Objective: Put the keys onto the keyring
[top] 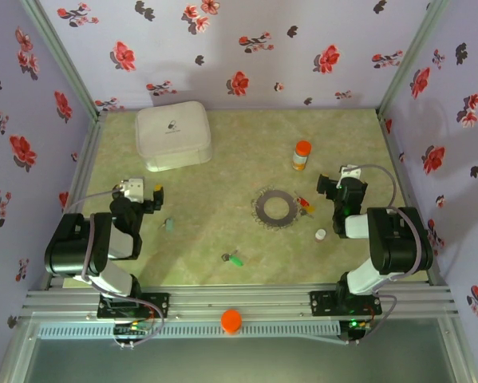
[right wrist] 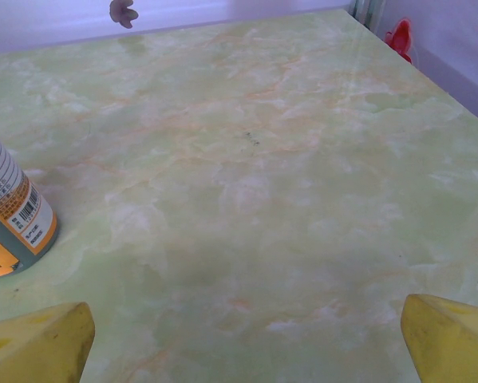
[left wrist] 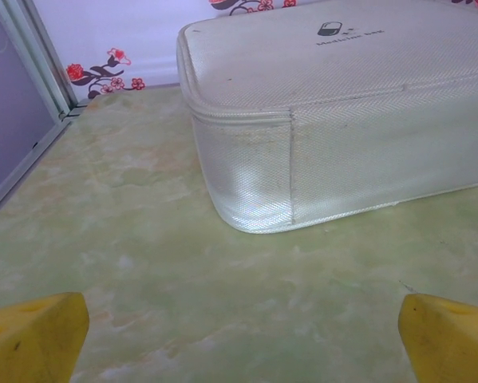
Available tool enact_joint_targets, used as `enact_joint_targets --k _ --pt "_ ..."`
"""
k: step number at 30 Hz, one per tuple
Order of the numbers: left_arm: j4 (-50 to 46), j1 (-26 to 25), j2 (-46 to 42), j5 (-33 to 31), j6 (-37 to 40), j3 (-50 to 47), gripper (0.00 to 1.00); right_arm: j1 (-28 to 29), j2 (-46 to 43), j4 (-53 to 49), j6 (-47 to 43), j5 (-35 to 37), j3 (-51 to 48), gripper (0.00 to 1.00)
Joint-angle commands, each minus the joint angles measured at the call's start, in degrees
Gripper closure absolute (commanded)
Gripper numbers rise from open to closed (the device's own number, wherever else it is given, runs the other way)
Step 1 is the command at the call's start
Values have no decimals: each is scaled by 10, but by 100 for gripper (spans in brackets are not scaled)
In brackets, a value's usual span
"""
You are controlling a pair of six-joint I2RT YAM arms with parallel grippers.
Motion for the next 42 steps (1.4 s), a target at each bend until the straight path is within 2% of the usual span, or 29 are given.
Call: enact_joint_targets --k 1,3,6,8,11,16,19,21,23,28,32,38,42 --pt "27 -3 4 -37 -15 4 0 -4 -1 9 10 -6 10 1" --pt "24 -3 -10 -61 -26 2 0 -4 -17 18 8 -5 3 1" --pt "-1 5 -62 -94 -46 -10 0 -4 -121 -100 6 -11 18 1" --pt "-36 6 -106 -101 -48 -15 0 -3 -171 -141 20 -8 27 1" --pt "-101 3 -173 -113 -48 -9 0 -3 -221 -172 77 -19 34 2" --pt "-279 -2 -306 -116 -103 15 0 -2 -264 -339 202 -57 103 8" --pt "-371 -27 -361 -107 -123 44 0 2 -281 -455 261 -108 162 12" --pt "-422 -60 -376 -104 -121 68 0 19 -293 -494 284 -140 193 15" --pt "-458 -88 -383 -99 -125 90 0 51 -301 -527 289 -138 216 16" --pt "-540 -132 -394 -71 -164 130 0 133 -283 -695 286 -119 306 17" --pt "-584 -144 -381 -13 -191 155 0 199 -267 -790 303 -88 337 16" --pt "-622 -182 -370 12 -235 167 1 277 -212 -803 353 -68 330 17" --pt "-669 -222 -373 12 -256 185 1 285 -132 -788 370 -96 354 24"
